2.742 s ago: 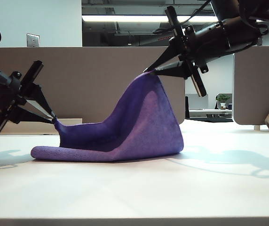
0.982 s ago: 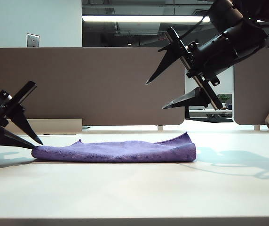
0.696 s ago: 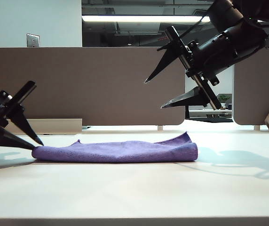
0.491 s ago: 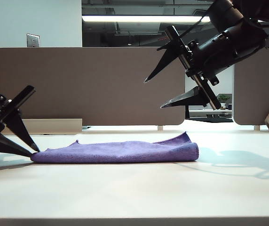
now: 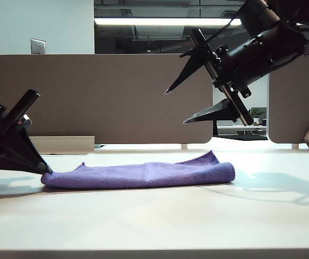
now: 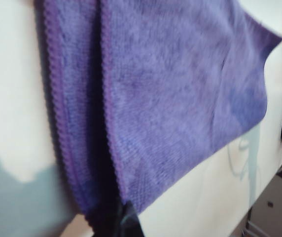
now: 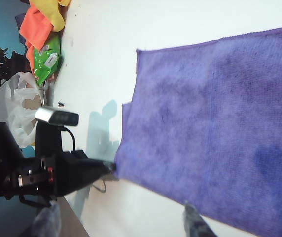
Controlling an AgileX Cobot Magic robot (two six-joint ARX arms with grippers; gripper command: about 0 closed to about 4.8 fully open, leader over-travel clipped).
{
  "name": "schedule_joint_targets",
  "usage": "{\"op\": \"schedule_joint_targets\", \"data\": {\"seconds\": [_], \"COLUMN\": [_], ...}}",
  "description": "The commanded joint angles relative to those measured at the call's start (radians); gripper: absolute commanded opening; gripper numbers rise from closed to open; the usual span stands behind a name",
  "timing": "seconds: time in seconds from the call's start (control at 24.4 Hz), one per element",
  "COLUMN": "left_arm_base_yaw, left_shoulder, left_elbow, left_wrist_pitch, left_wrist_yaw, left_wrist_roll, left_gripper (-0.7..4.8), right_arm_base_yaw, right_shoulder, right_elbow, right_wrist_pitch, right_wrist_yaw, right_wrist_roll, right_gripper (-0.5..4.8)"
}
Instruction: Fold the bottom of the cloth upward, then fold it vertically to form a square shape.
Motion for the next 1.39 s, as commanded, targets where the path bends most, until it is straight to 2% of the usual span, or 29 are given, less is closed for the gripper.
{"op": "schedule_joint_targets", "data": {"seconds": [0.04,0.33,0.49,0.53,0.61,0.78,0.82,0.86,0.94,1.02,1.06,1.15,1.39], "left_arm_base_yaw": [0.0,-0.001,-0.018,-0.04,-0.079,-0.1,-0.099,-0.099,-0.099,-0.099,-0.099,-0.099,-0.099], "left_shoulder": [-0.005,-0.013,-0.027,-0.037,-0.054,-0.095,-0.122,-0.136,-0.193,-0.208,-0.211,-0.21,-0.203], "left_elbow": [0.002,0.002,0.002,0.002,0.002,0.002,0.002,0.002,0.002,0.002,0.002,0.002,0.002], "left_wrist_pitch": [-0.116,-0.343,-0.408,-0.432,-0.431,-0.391,-0.35,-0.328,-0.198,-0.127,-0.064,-0.012,0.015], "left_wrist_yaw": [0.032,0.072,0.076,0.08,0.091,0.09,0.092,0.087,0.01,-0.05,-0.096,-0.159,-0.235], "left_wrist_roll": [0.094,0.325,0.393,0.425,0.439,0.416,0.377,0.358,0.272,0.219,0.147,0.097,0.098], "left_gripper": [-0.03,-0.03,-0.03,-0.03,-0.03,-0.03,-0.03,-0.03,-0.03,-0.03,-0.03,-0.03,-0.03], "right_arm_base_yaw": [0.0,0.0,0.0,0.0,0.0,0.0,-0.002,-0.005,-0.019,-0.032,-0.042,-0.05,-0.05], "right_shoulder": [-0.007,-0.007,-0.007,-0.007,-0.007,-0.011,-0.019,-0.023,-0.031,-0.031,-0.031,-0.03,-0.021], "right_elbow": [0.006,0.006,0.006,0.006,0.006,0.006,0.006,0.006,0.006,0.006,0.006,0.006,0.007], "right_wrist_pitch": [0.007,0.0,-0.017,-0.045,-0.077,-0.105,-0.148,-0.167,-0.222,-0.255,-0.304,-0.349,-0.356], "right_wrist_yaw": [-0.009,-0.034,-0.054,-0.053,-0.046,-0.011,0.07,0.103,0.177,0.216,0.269,0.291,0.335], "right_wrist_roll": [0.0,0.0,0.0,-0.001,-0.014,-0.029,-0.045,-0.061,-0.082,-0.082,-0.084,-0.104,-0.104], "right_gripper": [3.23,3.23,3.23,3.23,3.23,3.23,3.23,3.23,3.23,3.23,3.24,3.24,3.24]}}
